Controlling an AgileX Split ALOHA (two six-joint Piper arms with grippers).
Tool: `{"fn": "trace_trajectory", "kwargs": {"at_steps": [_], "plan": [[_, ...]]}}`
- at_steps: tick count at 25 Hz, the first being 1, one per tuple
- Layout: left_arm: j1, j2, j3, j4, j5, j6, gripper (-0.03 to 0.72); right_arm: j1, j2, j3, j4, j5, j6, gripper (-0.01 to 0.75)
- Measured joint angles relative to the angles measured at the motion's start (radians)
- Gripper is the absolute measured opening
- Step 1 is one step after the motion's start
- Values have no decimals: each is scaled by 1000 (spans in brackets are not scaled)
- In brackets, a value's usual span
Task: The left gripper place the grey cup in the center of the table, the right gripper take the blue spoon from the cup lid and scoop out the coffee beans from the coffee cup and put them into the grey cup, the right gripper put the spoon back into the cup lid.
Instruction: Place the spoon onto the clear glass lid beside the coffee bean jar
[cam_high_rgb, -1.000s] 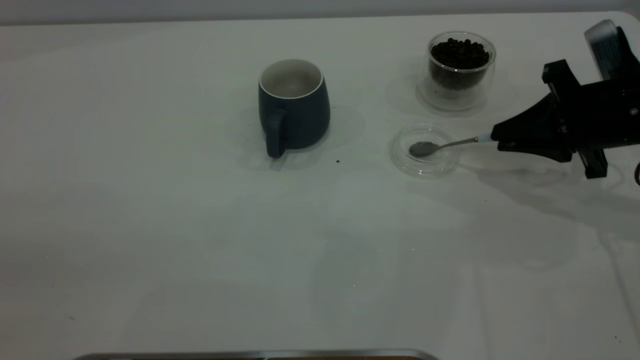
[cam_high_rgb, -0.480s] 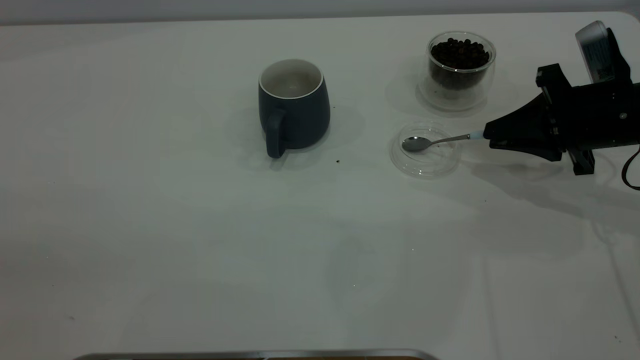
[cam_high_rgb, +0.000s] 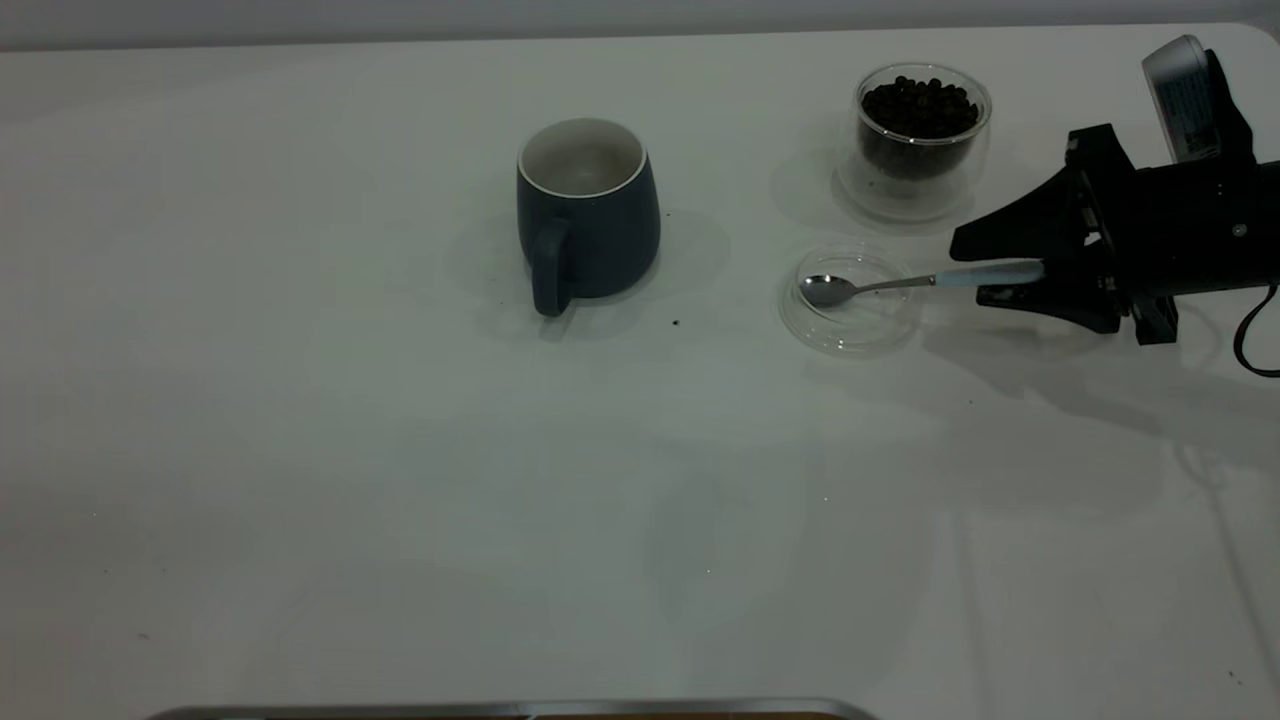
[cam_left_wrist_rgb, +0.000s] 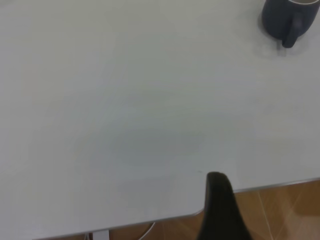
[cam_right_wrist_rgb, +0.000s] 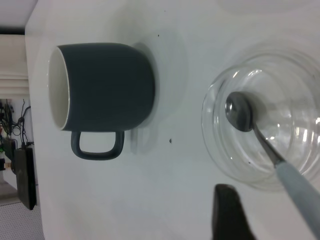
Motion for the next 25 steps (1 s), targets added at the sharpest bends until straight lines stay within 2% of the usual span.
{"fn": "trace_trajectory", "kwargs": {"at_steps": [3,6,19,25], "plan": [[0,0,0,0,0,0,555,0,0,0,0,-4,22,590],[0,0,0,0,0,0,555,0,0,0,0,-30,52,632],[0,0,0,0,0,1,555,-9,-11,4,-32,-150,127,597],[0,0,0,0,0,1,555,-58,-155,79,-95,-220,169,592]]}}
